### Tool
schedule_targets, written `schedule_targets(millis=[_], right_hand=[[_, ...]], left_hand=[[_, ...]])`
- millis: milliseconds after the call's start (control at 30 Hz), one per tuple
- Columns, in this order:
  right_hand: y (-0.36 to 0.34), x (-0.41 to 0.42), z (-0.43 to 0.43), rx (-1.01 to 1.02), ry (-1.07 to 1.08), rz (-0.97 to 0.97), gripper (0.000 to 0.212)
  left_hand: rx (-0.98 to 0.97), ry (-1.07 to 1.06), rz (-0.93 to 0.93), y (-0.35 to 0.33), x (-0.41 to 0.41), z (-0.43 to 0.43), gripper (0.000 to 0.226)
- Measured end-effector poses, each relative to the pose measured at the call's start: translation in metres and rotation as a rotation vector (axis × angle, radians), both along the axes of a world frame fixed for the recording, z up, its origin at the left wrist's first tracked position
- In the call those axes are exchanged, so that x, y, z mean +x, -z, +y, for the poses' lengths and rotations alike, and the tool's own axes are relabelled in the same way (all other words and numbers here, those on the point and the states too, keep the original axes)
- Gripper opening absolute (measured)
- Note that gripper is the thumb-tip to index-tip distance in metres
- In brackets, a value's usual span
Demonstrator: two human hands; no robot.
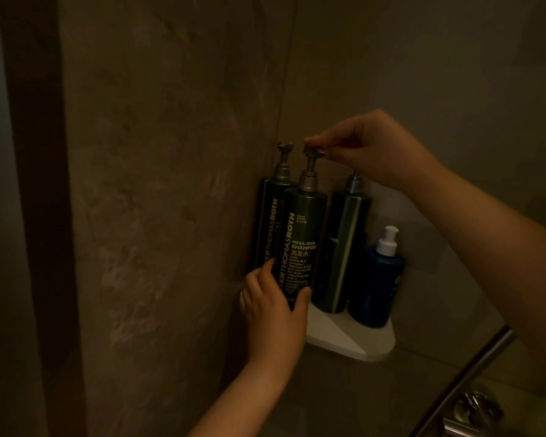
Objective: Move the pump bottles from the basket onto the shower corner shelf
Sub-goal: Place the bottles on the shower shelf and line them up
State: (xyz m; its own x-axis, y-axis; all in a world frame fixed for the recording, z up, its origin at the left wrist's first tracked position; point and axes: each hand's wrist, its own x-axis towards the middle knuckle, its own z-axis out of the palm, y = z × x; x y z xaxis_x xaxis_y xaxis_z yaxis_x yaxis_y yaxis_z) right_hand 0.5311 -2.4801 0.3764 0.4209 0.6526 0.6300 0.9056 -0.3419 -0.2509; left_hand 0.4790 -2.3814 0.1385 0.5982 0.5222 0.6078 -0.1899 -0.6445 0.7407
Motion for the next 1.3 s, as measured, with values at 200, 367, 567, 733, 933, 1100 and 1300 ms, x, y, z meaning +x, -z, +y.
schedule_targets(millis=[200, 367, 567, 733, 933, 1100, 1300], right_hand=[[-0.002, 0.001, 0.000, -0.022, 0.031, -0.019, 0.032], [0.000, 0.002, 0.000, -0.005, 0.024, -0.009, 0.031], [0.002, 0.001, -0.001, 0.019, -0.009, 0.017, 0.030], [0.004, 0.000, 0.002, 0.018, -0.005, 0.003, 0.030], [0.005, -0.002, 0.001, 0.010, 0.015, -0.031, 0.026], [0.005, -0.001, 0.002, 0.018, 0.001, -0.045, 0.028], [0.006, 0.004, -0.002, 0.035, -0.031, -0.009, 0.029]], left_hand=[[-0.182, 0.245, 0.017, 0.001, 0.000, 0.004, 0.070], [-0.106, 0.177, -0.007, 0.003, -0.001, 0.005, 0.073], [-0.060, 0.009, 0.050, -0.001, 0.005, 0.005, 0.082], [-0.065, -0.045, 0.048, 0.001, 0.006, 0.002, 0.080], [-0.092, 0.061, 0.006, 0.004, 0.004, 0.005, 0.076], [-0.135, 0.184, -0.037, 0.009, 0.000, 0.005, 0.073], [-0.110, 0.183, -0.040, 0.012, 0.001, 0.007, 0.073]])
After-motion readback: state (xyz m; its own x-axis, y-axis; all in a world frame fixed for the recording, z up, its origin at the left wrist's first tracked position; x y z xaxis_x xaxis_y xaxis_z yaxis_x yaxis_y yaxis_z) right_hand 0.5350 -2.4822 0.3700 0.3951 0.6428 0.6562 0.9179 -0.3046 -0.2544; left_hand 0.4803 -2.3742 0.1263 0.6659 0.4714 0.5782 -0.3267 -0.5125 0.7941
